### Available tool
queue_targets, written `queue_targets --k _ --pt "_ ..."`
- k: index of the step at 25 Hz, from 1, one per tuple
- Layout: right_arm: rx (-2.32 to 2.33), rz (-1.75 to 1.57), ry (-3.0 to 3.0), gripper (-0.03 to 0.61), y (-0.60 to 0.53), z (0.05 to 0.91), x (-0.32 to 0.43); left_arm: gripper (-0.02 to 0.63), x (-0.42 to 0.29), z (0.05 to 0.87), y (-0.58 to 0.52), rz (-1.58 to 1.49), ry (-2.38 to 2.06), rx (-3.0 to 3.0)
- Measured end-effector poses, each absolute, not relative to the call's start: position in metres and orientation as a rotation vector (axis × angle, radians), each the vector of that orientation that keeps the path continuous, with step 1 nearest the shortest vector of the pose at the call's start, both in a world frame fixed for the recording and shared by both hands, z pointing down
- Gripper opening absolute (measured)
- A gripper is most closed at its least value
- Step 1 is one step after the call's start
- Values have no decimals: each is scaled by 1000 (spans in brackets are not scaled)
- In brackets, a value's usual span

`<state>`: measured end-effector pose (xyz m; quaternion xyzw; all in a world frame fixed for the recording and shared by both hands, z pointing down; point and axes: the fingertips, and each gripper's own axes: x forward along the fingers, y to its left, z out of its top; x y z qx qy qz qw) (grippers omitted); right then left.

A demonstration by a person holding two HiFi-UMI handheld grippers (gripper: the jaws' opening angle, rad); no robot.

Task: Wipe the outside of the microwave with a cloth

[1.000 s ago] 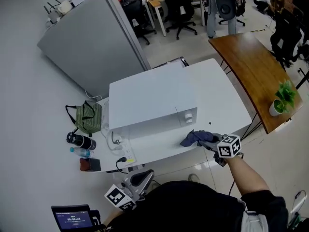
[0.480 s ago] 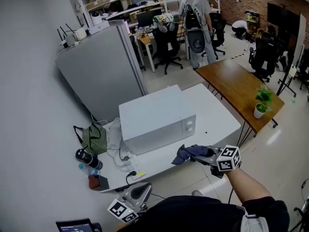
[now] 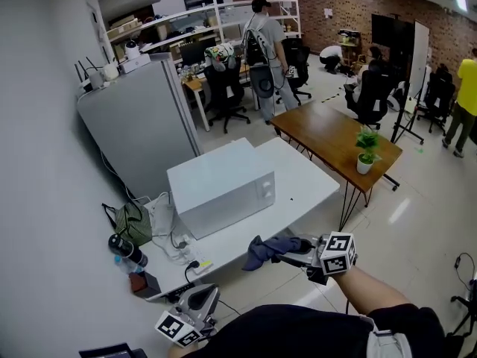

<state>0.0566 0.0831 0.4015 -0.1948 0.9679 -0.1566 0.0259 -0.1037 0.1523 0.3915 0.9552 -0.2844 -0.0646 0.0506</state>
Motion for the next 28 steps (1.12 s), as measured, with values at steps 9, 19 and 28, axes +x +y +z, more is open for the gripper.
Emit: queue_targets --k 9,19,28 --pt "-422 -440 2962 74 153 387 158 3 16 388 196 -232 -925 2892" --pt "-410 -345 2973 74 191 385 220 3 79 377 248 -210 -1006 2895" --pt "-409 -291 3000 74 200 392 183 3 40 370 269 -211 -1095 2888"
